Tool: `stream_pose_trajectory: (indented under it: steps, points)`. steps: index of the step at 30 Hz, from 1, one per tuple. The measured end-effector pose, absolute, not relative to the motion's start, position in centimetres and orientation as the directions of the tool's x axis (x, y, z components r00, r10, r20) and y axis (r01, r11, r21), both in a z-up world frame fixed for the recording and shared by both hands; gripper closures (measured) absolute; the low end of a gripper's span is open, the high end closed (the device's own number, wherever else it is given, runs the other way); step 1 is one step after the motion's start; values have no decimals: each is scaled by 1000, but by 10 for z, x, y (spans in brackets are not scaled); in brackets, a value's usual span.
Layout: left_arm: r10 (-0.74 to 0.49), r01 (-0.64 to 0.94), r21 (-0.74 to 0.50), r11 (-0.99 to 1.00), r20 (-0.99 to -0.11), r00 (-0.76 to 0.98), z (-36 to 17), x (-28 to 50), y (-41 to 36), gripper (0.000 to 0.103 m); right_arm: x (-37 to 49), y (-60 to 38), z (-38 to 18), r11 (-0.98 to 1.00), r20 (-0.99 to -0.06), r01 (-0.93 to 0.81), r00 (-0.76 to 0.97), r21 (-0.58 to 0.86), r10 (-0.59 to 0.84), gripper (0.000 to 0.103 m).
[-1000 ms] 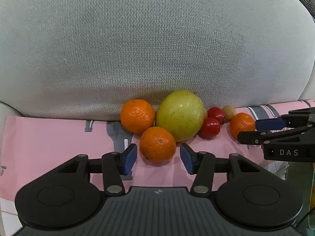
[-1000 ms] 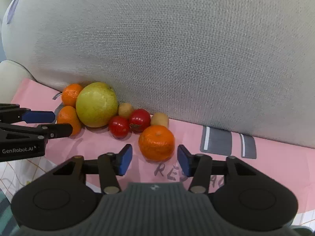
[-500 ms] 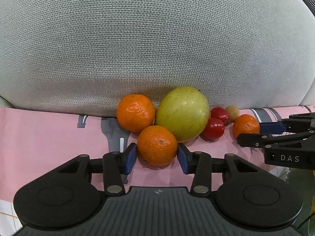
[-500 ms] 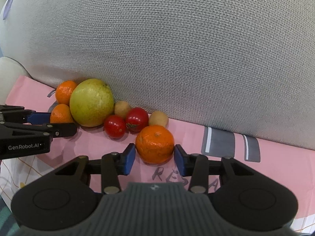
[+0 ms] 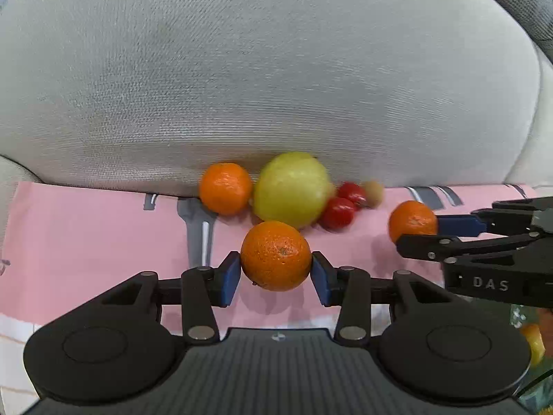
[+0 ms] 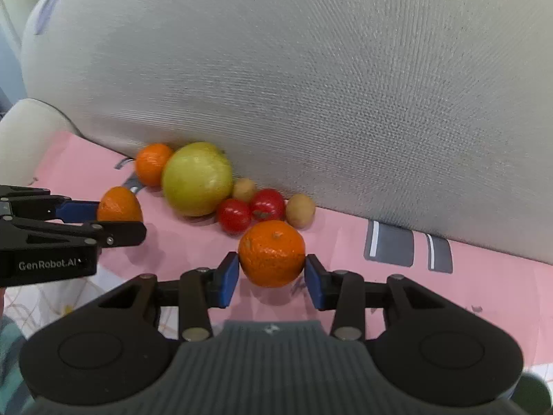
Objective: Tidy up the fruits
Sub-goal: 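Lift both tangerines and carry them over the green colander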
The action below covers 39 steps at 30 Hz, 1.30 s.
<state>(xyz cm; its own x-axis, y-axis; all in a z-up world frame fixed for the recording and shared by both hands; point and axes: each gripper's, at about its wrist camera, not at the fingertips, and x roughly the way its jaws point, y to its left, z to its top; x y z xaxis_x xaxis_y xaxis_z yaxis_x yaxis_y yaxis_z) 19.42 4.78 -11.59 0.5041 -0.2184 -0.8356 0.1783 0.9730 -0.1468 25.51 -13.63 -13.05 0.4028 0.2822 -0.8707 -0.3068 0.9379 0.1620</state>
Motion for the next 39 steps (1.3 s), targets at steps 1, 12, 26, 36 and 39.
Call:
stream_pose_trajectory:
  steps: [1, 12, 26, 36, 39]
  points:
    - [-217, 182, -143, 973, -835, 506, -112, 190, 46, 54, 251, -137, -126, 931, -874, -319, 383, 178, 299, 64]
    - [-216, 220, -112, 969, -816, 536, -67, 136, 22, 54, 184, -138, -87, 903, -835, -393, 427, 172, 345, 64]
    - [-300, 345, -117, 931, -783, 545, -34, 70, -28, 54, 107, -175, -48, 899, -803, -422, 493, 117, 335, 64]
    - [-387, 446, -149, 882, -770, 507, -26, 51, -72, 54, 80, -219, -41, 931, -798, -350, 531, 100, 285, 64]
    - [-405, 479, -151, 865, -774, 486, -28, 50, -86, 54, 76, -234, -44, 943, -802, -318, 535, 100, 266, 64]
